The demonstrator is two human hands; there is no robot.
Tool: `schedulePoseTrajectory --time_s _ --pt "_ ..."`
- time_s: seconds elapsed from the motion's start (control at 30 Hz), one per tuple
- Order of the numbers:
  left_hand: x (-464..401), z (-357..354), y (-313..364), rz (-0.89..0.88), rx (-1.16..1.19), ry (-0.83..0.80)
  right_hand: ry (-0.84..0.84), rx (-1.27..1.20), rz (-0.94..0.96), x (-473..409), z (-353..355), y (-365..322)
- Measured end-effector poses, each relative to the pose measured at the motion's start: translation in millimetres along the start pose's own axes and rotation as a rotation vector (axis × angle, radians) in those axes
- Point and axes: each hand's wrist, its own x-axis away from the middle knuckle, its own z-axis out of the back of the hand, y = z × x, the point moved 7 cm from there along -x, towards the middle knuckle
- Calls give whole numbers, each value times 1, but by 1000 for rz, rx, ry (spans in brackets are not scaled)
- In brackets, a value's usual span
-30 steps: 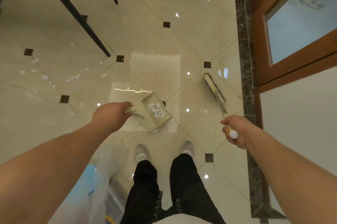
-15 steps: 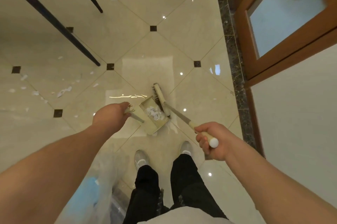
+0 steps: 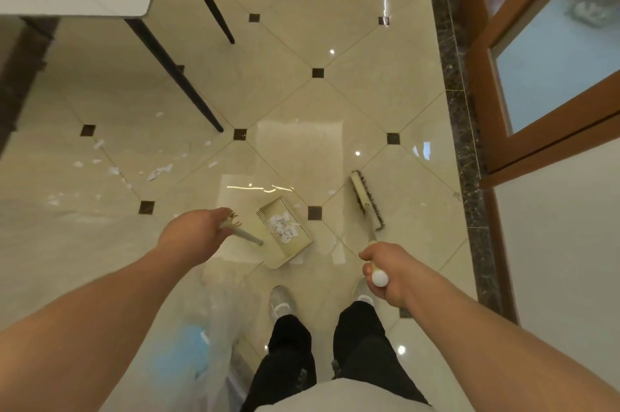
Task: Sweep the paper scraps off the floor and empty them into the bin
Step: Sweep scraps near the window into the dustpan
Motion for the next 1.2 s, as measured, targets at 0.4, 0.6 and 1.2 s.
schedulePoseTrajectory --time_s 0.4,0.6,1.2 --pt "0 -34 -46 72 79 -6 -230 -206 -192 30 -81 31" --pt "9 -39 -49 140 117 -12 -88 183 10 46 -93 -21" --pt "41 -51 -106 385 227 75 -123 738 29 0 -139 -24"
